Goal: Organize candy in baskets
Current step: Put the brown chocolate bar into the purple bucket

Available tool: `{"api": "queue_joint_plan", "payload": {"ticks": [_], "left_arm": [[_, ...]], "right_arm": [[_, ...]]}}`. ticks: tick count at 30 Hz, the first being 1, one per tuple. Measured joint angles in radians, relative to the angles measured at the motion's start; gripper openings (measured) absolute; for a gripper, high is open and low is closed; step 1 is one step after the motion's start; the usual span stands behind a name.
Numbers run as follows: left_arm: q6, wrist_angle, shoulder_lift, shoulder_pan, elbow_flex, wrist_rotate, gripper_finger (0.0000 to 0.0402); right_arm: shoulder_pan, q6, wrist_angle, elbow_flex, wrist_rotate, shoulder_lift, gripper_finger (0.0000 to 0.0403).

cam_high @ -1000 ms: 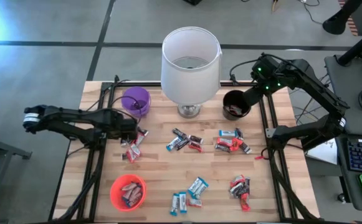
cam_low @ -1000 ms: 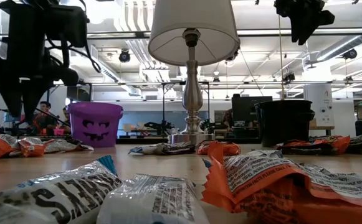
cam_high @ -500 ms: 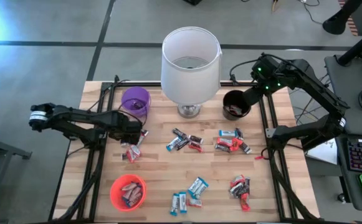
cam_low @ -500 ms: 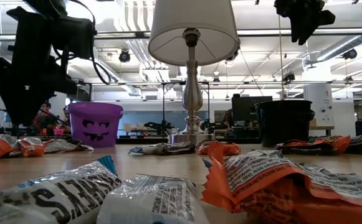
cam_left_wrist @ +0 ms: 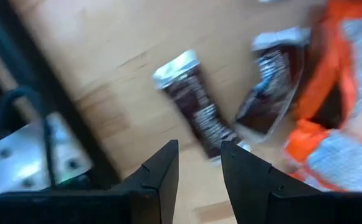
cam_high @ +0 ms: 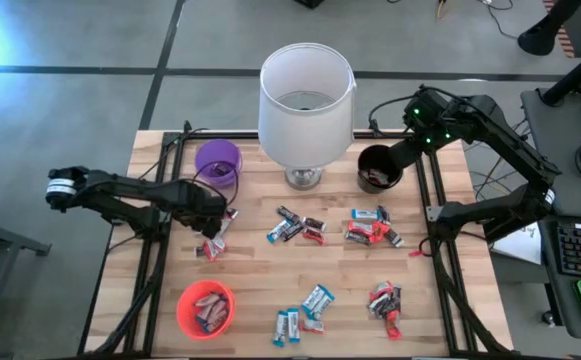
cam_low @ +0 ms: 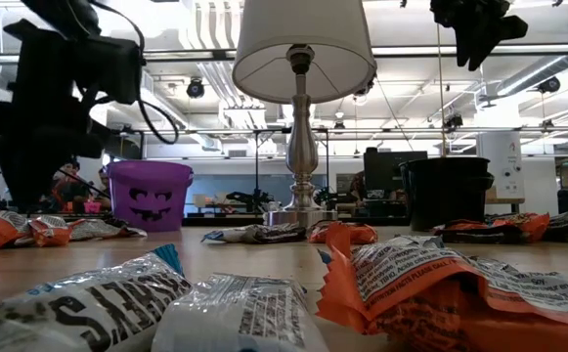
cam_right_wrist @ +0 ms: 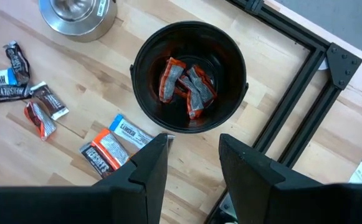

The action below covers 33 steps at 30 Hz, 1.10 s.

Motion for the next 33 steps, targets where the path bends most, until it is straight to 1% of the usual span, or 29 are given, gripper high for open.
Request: {"api": "queue_joint_plan", "payload": {"ticks": [4, 10, 17, 30, 33], "left_arm": [[0.008, 0.09, -0.002, 0.0, -0.017, 0.017, 0.0103], [0.012, 0.08, -0.003, 0.0, -0.029, 0.024, 0.0103], [-0.035, 0.081, -0.003, 0.002, -0.061, 0.023, 0.0103], [-0.06, 0.143, -0.003, 0.008, -0.105, 0.025, 0.0103], [-0.064, 0.154, -0.003, 0.008, -0.117, 0.025, 0.0097]], "right_arm": [[0.0, 0.012, 0.0, 0.0, 0.0, 0.0, 0.0137], [0.001, 0.012, 0.0, 0.0, -0.018, 0.0, 0.0137], [0.001, 0.014, 0.0, 0.0, -0.019, 0.0, 0.0137], [0.001, 0.03, 0.0, 0.0, -0.019, 0.0, 0.0137], [0.005, 0.03, 0.0, 0.0, -0.023, 0.0, 0.0137]]}}
